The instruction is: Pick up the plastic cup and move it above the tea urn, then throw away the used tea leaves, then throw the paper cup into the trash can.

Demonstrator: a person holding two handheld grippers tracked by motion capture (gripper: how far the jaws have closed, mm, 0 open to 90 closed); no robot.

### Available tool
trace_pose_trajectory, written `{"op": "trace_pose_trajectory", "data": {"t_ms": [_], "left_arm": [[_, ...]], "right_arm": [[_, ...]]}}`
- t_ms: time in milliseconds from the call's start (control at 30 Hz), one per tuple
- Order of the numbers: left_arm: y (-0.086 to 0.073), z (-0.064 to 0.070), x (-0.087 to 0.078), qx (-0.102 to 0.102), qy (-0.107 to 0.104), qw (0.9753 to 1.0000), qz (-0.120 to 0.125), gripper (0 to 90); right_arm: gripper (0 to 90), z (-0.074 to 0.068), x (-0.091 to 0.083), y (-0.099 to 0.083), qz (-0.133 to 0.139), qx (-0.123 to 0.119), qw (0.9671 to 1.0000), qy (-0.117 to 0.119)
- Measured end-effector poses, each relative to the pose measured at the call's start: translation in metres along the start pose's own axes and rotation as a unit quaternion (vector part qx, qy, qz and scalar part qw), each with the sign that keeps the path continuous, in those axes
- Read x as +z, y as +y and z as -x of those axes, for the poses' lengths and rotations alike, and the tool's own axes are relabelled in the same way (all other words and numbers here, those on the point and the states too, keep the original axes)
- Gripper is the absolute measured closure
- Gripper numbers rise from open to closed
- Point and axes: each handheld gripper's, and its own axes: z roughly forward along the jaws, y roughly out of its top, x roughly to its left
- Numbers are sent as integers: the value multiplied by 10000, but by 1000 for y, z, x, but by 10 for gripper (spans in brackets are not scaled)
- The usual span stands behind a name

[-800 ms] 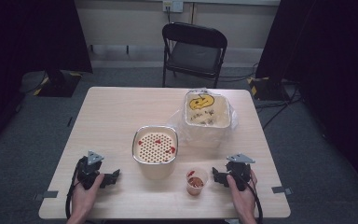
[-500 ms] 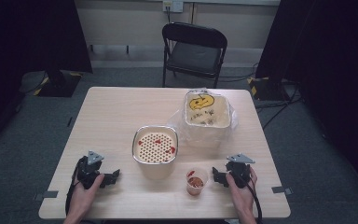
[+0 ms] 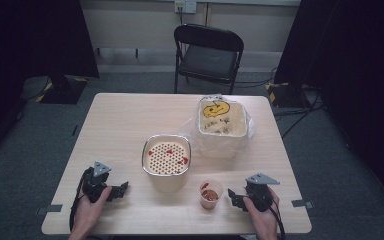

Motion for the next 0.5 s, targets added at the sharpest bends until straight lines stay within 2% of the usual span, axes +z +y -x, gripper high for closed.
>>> {"op": "trace_pose_trajectory", "data": {"t_ms": [67,200,400,500], "left_arm": [[0,0,0,-1,0,10000,-1,0],[0,0,0,-3,4,10000,-1,0],[0,0,0,-2,7,10000,-2,0],[0,0,0,-2,6,10000,-1,0]], "right_arm": [[186,-7,-6,-6,-47,-159,9998,86],[194,-20,-10,-11,-105,-288,9988,391],[193,-43,-15,-13,-2,-537,9953,807],[187,-50,-14,-10,113,-536,9936,992]]}}
